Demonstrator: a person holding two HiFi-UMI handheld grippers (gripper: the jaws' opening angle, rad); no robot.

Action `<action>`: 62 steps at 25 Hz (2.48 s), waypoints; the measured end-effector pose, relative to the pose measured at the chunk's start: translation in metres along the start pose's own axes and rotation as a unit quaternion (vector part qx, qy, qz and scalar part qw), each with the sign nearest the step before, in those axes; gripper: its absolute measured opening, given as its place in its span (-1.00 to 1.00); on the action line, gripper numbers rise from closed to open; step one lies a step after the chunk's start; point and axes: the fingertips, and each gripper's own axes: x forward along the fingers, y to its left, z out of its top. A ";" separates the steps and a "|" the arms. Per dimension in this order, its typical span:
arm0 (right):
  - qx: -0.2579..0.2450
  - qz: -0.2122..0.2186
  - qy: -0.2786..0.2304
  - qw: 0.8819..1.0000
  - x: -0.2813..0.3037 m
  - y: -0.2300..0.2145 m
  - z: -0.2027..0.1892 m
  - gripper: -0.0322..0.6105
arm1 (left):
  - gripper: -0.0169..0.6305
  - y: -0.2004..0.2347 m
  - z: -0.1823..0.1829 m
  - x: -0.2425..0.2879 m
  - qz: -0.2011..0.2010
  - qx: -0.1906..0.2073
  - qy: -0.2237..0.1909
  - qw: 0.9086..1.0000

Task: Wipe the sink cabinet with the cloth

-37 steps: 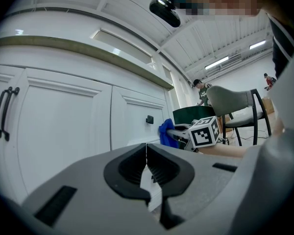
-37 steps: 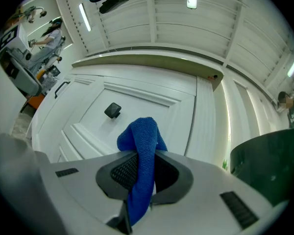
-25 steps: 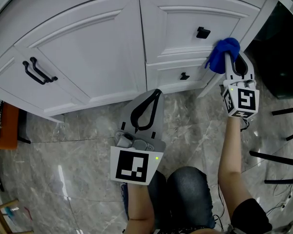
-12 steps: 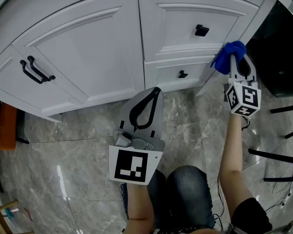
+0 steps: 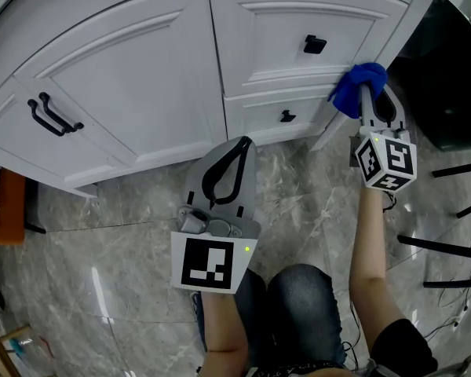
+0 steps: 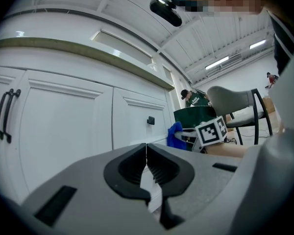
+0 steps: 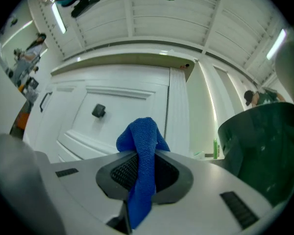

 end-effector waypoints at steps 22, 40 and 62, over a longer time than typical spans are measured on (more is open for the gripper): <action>-0.024 0.229 -0.018 0.973 0.012 0.251 0.004 -0.71 | -0.93 0.044 -0.015 -0.018 0.067 -0.016 0.011 0.998; -0.059 0.224 -0.034 0.972 0.012 0.242 0.001 -0.71 | -0.93 0.032 -0.012 -0.012 0.048 -0.021 0.003 0.999; -0.063 0.191 -0.018 0.979 0.012 0.208 -0.007 -0.71 | -0.93 0.025 -0.005 -0.014 0.039 -0.014 -0.003 0.999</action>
